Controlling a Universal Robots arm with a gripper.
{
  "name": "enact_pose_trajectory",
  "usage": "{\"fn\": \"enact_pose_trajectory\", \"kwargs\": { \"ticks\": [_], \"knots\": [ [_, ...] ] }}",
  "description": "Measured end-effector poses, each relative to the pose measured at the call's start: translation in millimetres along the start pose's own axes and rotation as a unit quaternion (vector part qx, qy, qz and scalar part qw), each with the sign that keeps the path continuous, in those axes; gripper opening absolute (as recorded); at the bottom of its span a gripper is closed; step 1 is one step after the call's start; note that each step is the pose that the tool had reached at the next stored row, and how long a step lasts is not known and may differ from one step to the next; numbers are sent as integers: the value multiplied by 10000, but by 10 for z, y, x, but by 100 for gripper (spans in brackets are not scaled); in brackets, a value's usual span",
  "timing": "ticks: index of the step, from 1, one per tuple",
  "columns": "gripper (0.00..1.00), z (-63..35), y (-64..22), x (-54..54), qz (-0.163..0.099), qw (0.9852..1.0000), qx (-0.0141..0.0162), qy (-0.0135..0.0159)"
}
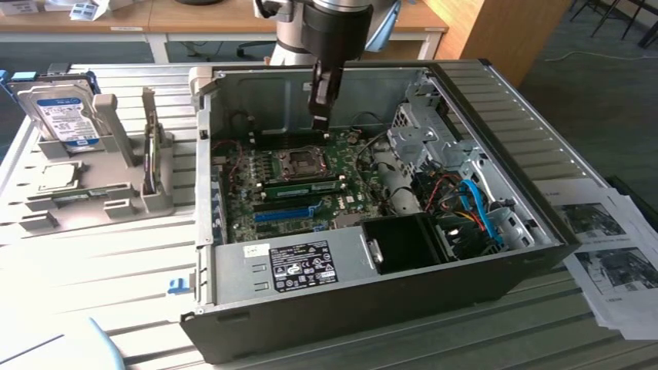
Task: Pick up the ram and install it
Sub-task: 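Press down the ram until it locks into place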
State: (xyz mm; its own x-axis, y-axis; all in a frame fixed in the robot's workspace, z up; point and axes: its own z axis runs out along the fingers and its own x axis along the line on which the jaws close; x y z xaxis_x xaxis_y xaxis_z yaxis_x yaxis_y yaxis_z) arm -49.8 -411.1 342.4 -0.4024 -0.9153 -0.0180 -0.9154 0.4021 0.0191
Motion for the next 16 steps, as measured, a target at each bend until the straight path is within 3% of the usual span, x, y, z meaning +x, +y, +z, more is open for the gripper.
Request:
{"fn": "enact_pose_trajectory", "kwargs": {
  "ticks": [4, 8, 12, 16],
  "knots": [
    [9, 2, 0, 0, 362, 9993, 6, -7],
    [9, 4, 0, 0, 726, 9974, 13, -14],
    [9, 5, 0, 0, 1085, 9941, 20, -20],
    [9, 8, 0, 0, 1449, 9894, 26, -27]
  ]
}}
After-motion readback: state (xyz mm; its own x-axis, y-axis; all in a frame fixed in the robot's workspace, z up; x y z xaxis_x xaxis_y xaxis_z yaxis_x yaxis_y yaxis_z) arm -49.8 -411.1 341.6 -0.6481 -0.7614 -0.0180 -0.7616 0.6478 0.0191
